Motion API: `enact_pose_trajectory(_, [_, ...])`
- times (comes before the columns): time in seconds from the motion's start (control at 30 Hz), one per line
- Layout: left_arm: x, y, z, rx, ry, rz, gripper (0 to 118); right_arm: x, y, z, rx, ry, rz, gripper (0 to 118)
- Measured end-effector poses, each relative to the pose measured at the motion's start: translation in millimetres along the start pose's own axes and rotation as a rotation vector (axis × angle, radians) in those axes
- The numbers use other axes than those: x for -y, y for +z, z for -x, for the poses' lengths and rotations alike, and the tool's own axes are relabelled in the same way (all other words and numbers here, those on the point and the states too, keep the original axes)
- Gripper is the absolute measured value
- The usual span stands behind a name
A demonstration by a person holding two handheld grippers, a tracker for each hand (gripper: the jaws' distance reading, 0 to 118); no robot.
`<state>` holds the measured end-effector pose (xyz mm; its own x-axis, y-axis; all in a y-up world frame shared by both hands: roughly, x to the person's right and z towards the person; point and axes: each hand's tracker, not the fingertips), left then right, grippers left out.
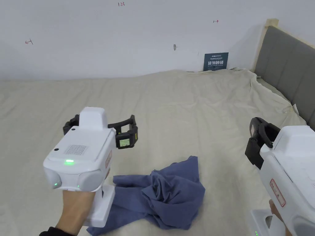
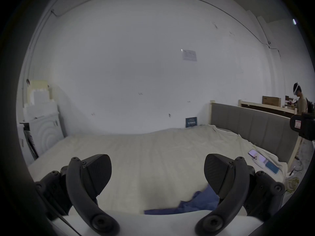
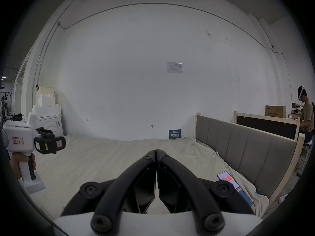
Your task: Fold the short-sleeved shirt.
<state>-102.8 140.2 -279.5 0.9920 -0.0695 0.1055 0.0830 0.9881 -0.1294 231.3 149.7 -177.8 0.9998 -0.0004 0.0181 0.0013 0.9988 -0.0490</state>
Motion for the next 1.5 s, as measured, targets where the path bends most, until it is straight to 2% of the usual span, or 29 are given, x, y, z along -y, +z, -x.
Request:
enact_pose_trajectory(0.07, [2.3,6.1,10.5,-0.04,0.003,-0.03,109,-1.9,0.5,2.5,-0.004,0.003,-0.007,0])
enact_pose_trajectory(0.1, [4.2,11.5,16.6,-0.045,0.003,-0.048,102,-3.7,1.5,4.4,-0.006,0.004,-0.011,0])
enact_pose_trajectory(0.17, [6.3,20.7,26.3,-0.062,0.022,-0.086,81,-6.5,3.3,7.5,-0.011,0.005,-0.016,0])
enact_pose_trajectory(0.2, [7.4,25.5,31.1,-0.069,0.032,-0.104,67,-7.2,3.9,8.7,-0.011,0.006,-0.019,0])
enact_pose_trajectory(0.27, [8.4,32.0,39.1,-0.071,0.042,-0.112,50,-8.0,3.6,9.5,-0.015,0.006,-0.023,0])
enact_pose_trajectory(0.37, [10.6,38.6,47.1,-0.102,0.054,-0.127,10,-10.0,4.6,12.7,-0.018,0.005,-0.028,0])
enact_pose_trajectory(0.4, [11.5,41.1,49.9,-0.1,0.062,-0.132,2,-10.5,5.0,13.9,-0.019,0.006,-0.029,0])
enact_pose_trajectory(1.03, [20.9,39.6,55.6,-0.118,0.041,-0.067,0,-5.1,-2.5,19.0,-0.032,0.009,-0.023,0])
enact_pose_trajectory(1.27, [48.8,16.8,54.8,-0.028,0.086,0.26,0,-2.0,-5.4,19.7,-0.032,0.006,-0.009,0])
enact_pose_trajectory(1.5, [124.0,-2.3,50.2,0.016,0.186,0.583,0,6.1,-10.0,22.2,-0.042,0.006,0.025,0])
